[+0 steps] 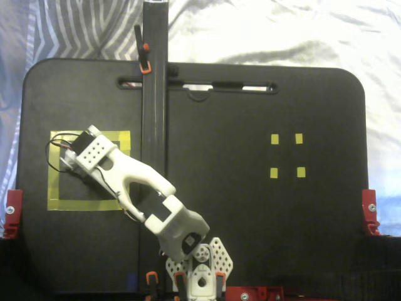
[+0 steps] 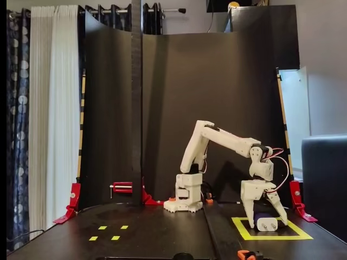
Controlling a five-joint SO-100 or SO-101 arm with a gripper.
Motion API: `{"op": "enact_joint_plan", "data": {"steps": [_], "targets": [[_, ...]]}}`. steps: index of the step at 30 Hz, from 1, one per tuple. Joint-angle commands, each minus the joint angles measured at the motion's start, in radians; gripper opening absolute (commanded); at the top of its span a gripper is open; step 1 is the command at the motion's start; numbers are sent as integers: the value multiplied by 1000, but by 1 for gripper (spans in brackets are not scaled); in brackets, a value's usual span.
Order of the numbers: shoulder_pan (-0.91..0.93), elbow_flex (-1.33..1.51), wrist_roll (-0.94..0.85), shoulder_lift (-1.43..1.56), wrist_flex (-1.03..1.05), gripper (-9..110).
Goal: Grasp a block and put it in the designated area.
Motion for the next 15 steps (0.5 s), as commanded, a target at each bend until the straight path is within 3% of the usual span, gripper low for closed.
{"op": "enact_joint_plan", "data": {"steps": [1, 15], "targets": [[3, -51, -8, 17, 29, 40], [37, -126, -17, 204, 199, 40]]}}
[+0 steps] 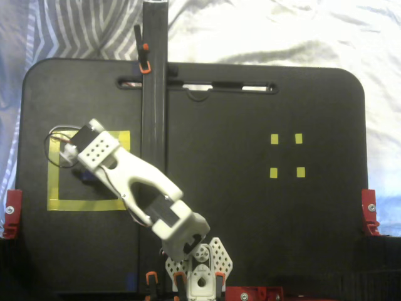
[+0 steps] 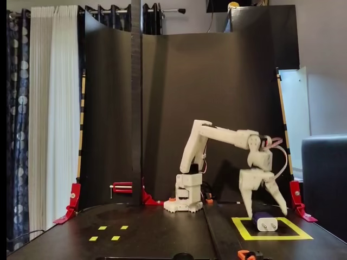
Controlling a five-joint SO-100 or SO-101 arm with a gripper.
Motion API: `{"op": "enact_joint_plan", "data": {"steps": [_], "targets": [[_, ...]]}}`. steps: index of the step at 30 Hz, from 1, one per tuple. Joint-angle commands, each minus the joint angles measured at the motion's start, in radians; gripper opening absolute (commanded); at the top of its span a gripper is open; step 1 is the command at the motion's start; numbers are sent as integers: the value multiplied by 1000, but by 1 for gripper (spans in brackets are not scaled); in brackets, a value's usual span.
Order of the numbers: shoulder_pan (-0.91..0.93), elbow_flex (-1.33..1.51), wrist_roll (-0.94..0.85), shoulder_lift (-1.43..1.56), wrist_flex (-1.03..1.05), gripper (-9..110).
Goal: Grasp a block and put it in the designated area.
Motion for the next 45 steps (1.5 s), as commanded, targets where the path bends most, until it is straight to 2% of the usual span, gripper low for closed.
{"op": "enact_joint_plan", "data": {"steps": [1, 8, 17, 19, 32, 40, 45], "targets": [[2, -35, -6, 87, 23, 40], [3, -35, -6, 118, 34, 39], [5, -35, -3, 121, 35, 4], [6, -35, -3, 123, 37, 2], [64, -32, 6, 215, 46, 0], [290, -28, 21, 367, -23, 0], [451, 52, 38, 491, -160, 0]]}}
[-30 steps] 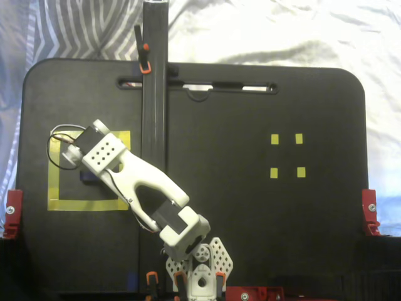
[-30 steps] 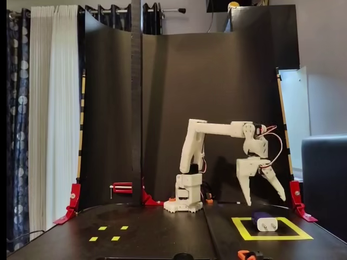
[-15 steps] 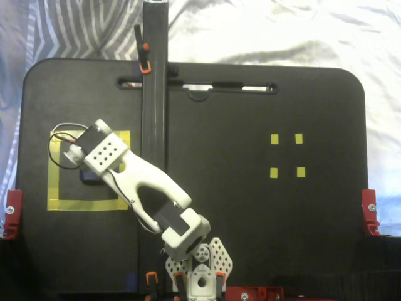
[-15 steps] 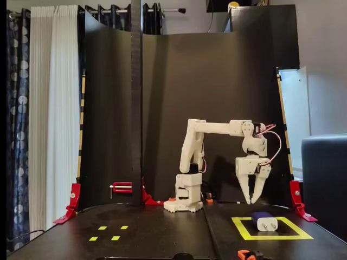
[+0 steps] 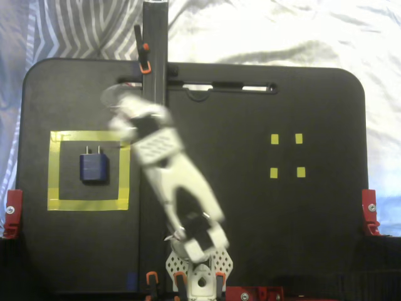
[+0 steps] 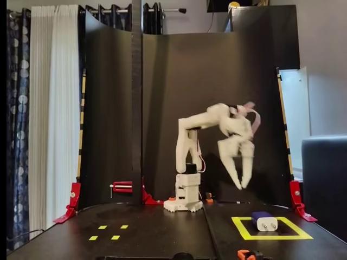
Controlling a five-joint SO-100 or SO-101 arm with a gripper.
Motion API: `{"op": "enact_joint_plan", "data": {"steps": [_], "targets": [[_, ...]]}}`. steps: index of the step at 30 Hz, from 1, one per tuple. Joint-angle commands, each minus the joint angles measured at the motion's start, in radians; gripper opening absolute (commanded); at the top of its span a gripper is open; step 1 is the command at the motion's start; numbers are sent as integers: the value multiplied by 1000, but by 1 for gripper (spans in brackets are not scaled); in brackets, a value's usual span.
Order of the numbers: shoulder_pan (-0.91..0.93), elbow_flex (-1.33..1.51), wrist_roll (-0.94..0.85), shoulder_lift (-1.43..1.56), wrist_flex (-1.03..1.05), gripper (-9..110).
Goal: Grasp a block and put it in the designated area.
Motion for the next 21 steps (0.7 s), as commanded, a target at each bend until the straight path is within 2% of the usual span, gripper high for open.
{"op": "enact_joint_plan", "data": {"steps": [1, 7, 13, 21], "targets": [[95, 41, 12, 110, -91, 0], [233, 198, 60, 262, -288, 0], [330, 459, 230, 480, -538, 0], [388, 689, 434, 703, -640, 0]]}}
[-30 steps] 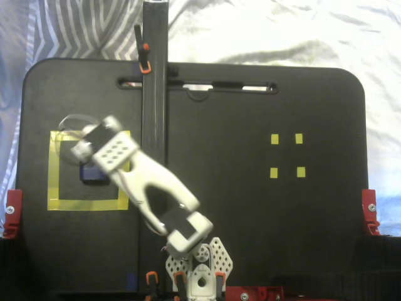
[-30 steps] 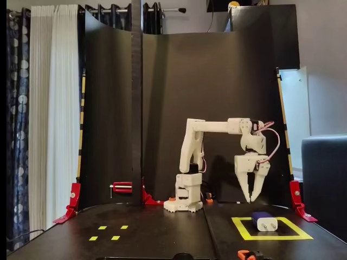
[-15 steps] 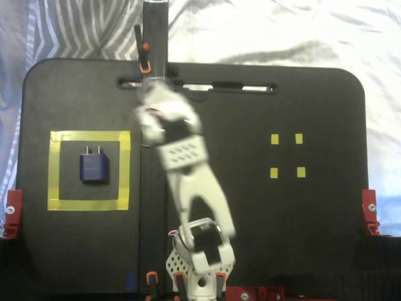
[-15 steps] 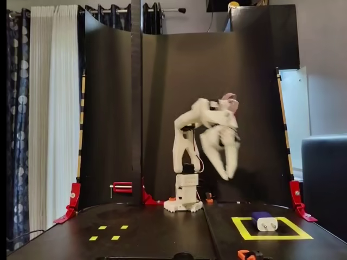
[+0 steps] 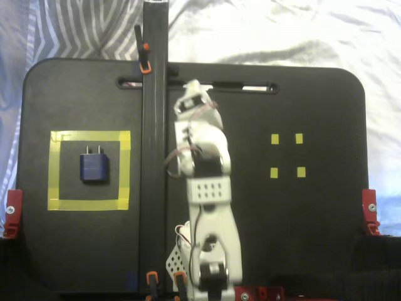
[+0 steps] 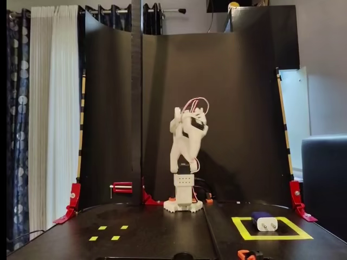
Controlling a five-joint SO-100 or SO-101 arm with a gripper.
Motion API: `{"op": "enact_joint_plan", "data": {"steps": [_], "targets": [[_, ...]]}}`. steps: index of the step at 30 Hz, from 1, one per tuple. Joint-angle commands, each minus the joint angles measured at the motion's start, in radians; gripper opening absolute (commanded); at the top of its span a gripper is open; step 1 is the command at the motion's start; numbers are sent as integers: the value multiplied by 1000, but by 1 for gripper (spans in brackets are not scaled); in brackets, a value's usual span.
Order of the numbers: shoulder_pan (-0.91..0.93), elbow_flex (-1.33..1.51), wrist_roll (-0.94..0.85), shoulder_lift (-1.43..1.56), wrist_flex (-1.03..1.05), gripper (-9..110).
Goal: Grasp a block and put it in the designated area.
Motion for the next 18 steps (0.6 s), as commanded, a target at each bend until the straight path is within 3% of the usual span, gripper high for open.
{"op": "enact_joint_plan", "data": {"steps": [1, 9, 18], "targets": [[21, 74, 83, 106, -52, 0], [40, 236, 232, 232, -112, 0], [20, 511, 252, 499, -170, 0]]}}
